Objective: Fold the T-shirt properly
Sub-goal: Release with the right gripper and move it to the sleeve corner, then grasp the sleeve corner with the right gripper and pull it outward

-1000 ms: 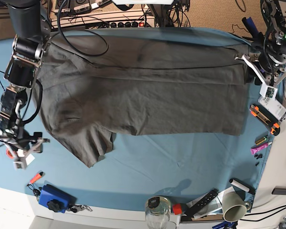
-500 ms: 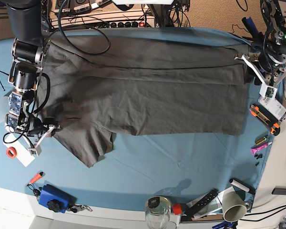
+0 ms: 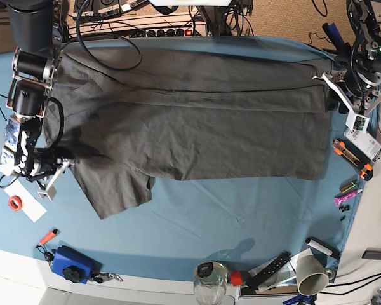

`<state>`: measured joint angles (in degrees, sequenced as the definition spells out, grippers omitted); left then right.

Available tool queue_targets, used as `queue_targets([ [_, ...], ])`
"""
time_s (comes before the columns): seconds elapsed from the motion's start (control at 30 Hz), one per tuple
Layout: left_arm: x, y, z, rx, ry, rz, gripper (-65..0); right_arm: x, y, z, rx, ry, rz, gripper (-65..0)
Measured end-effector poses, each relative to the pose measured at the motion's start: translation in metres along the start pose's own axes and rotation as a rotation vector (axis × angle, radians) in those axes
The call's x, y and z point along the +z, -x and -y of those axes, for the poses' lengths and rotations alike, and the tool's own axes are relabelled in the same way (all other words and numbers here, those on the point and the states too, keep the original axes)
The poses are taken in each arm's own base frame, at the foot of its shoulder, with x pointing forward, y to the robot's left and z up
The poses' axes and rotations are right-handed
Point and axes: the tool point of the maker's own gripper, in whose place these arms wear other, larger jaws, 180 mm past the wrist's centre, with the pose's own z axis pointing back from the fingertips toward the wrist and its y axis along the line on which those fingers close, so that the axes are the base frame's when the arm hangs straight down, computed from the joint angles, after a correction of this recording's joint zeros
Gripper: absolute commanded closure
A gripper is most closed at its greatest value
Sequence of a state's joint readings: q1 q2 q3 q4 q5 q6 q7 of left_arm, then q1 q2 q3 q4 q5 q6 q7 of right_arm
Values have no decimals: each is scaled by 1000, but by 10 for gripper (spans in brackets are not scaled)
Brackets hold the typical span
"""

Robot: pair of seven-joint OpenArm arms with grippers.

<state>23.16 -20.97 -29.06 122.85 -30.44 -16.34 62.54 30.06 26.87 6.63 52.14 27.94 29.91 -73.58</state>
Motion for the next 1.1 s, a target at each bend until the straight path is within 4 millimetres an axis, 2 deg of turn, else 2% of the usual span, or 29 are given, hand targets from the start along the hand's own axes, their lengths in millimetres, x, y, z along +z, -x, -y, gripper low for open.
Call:
queue_targets([
  [0.17,0,-3,0,0,0,19,-185,27,-16,-20,64,-60,81,0],
  [0.4,0,-3,-1,-1,-10,17,-185,32,25,-33,193,8,47,0],
  [0.63,-1,-2,-1,3,-12,16,-185,32,72,-35,213,24,10,0],
  [0.83,-1,-2,-1,2,-12,17,-185,49,88,-26,194,61,70,0],
  [0.93,-1,-3,-1,2,-12,21,-185,53,87,-21,180,73,79,0],
  [0.97,-1,-3,-1,2,-12,21,-185,54,85,-21,185,74,85,-10],
  [1.1,-1,-3,-1,2,-12,21,-185,54,86,-24,214,65,84,-203],
])
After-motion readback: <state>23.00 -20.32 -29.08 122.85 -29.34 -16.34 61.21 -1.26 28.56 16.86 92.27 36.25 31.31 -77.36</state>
